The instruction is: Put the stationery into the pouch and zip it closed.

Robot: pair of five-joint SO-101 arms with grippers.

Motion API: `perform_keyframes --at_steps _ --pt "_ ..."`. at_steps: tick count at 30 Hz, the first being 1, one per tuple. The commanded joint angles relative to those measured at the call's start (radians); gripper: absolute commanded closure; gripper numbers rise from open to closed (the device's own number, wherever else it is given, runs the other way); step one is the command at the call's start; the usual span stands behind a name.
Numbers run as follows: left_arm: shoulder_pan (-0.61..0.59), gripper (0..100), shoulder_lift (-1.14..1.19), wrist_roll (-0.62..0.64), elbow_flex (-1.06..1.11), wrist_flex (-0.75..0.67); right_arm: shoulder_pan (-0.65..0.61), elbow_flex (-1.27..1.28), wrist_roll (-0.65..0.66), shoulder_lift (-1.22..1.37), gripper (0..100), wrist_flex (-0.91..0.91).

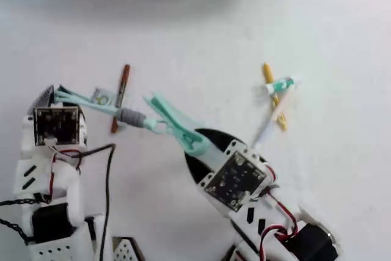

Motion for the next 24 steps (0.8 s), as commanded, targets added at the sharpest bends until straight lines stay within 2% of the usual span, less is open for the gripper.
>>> perform_keyframes --at_steps 1,5,8,10,14,17,24 --pt "-0.058 95 0.031 0.011 0.038 -0.095 -0.015 -0.046 0.025 -0.019 98.1 0.005" --pt "-0.076 97 0.252 0.008 0.005 -0.206 -0.016 -0.046 0.029 -0.019 98.1 0.018" --pt "-0.104 97 0.564 0.009 -0.152 -0.239 -0.016 -0.046 0.038 -0.019 98.1 0.03" --pt "-0.127 97 0.805 0.014 -0.311 -0.212 -0.016 -0.046 0.051 -0.019 98.1 0.033" --pt "-0.174 97 1.181 0.046 -0.612 -0.057 -0.016 -0.046 0.049 -0.019 98.1 0.025" --pt "-0.214 97 1.282 0.058 -0.697 -0.031 -0.012 -0.041 0.048 -0.019 98.1 -0.013" --pt "-0.22 97 1.293 0.011 -0.7 -0.069 -0.012 -0.04 0.046 -0.012 98.1 -0.053"
